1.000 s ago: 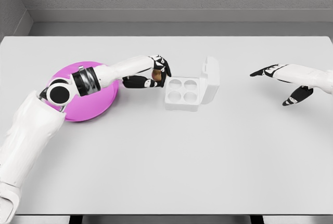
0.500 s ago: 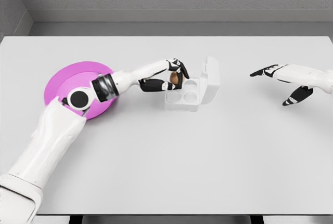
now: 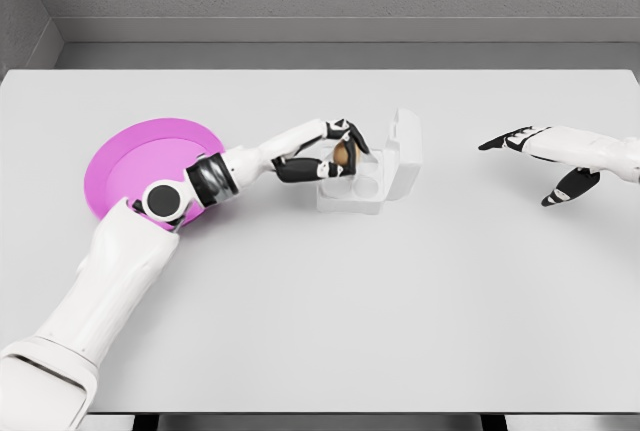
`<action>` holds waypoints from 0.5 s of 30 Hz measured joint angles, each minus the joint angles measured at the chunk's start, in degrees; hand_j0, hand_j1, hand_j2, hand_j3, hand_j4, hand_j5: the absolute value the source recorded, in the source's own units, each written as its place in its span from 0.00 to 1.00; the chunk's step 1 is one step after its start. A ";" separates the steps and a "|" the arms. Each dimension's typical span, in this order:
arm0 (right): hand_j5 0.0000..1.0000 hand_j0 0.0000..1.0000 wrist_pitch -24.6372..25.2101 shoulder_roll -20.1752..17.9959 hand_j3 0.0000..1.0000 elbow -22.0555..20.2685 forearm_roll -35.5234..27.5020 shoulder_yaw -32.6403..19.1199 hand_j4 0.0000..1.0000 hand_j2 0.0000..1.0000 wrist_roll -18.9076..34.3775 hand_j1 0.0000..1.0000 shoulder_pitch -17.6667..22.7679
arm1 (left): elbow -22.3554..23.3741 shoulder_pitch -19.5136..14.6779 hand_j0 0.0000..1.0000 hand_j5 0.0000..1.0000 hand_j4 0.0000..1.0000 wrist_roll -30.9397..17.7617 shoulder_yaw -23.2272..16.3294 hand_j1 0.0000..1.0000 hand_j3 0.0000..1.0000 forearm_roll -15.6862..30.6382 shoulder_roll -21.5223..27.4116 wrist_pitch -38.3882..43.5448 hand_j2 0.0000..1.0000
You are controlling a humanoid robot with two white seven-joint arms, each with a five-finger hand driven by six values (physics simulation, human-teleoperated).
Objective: Pack egg into the box and close the box lid
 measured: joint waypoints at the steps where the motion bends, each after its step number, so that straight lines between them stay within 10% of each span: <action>1: 1.00 1.00 0.00 0.00 1.00 0.00 0.00 0.01 1.00 1.00 0.00 1.00 0.00 | 0.38 0.09 0.25 0.25 0.25 0.00 0.01 0.25 0.25 0.49 -0.07 -0.05 0.25; 15: 1.00 1.00 0.00 0.00 1.00 -0.04 0.00 0.02 1.00 1.00 0.00 1.00 0.00 | 4.39 0.35 0.26 0.26 0.26 0.00 -0.43 0.26 0.26 0.98 -2.50 -0.24 0.26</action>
